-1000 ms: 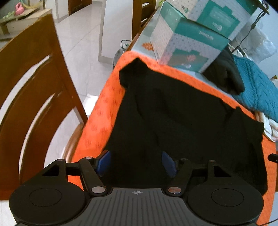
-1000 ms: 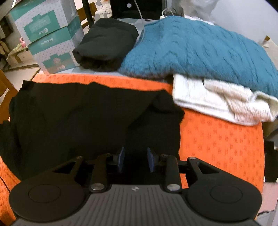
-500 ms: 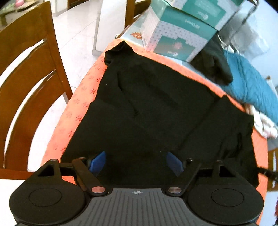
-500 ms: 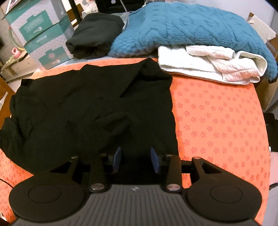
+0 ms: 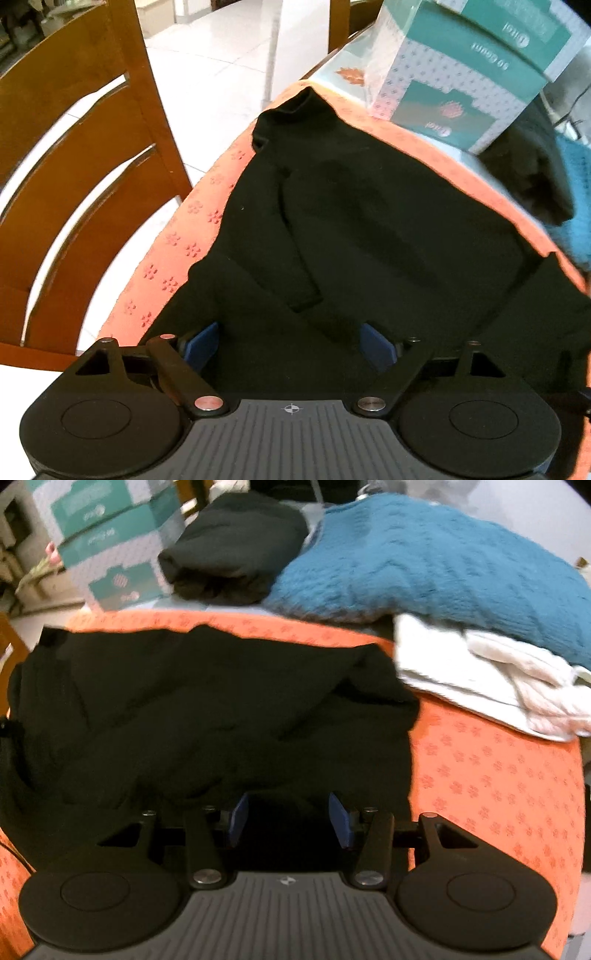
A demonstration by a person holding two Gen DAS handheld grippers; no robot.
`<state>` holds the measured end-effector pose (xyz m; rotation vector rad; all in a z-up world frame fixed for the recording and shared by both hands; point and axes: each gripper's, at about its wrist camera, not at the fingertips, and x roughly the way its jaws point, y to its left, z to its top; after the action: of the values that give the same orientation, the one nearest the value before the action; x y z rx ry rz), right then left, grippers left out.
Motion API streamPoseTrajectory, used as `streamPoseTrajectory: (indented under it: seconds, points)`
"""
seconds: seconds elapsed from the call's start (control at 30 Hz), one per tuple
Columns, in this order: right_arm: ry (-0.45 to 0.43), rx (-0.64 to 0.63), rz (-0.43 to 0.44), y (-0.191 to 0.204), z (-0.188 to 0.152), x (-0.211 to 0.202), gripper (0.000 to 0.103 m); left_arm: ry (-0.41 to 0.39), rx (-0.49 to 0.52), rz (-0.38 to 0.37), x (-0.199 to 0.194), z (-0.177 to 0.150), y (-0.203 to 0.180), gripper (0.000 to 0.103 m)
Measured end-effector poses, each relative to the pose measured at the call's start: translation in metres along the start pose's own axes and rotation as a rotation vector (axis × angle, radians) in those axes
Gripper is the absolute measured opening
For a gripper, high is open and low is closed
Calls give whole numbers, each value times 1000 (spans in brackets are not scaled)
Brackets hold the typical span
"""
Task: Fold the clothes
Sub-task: 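Drag the black garment with both grippers to smooth it on the tablecloth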
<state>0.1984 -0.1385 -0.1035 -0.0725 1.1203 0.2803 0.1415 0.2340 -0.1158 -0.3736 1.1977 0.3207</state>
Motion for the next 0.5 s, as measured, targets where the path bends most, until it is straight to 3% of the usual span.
streamPoseTrajectory:
  seconds: [0.07,0.1,0.23,0.33,0.5]
  points:
    - [18,-14,3,1,-2,4,33,-10,22,32,2,-3,-2,74]
    - [22,-16,5,2,-4,4,18,-20,37,46,1,-5,-2,68]
    - [24,-15,14,1,-14,0,9,-57,49,19,-8,-11,5,24]
    - [-11,5,22,0,-24,-22,9,-64,16,-33,-21,-14,17,16]
    - [-76,33,34,1,-50,-68,8,-89,-12,-124,-53,-26,42,14]
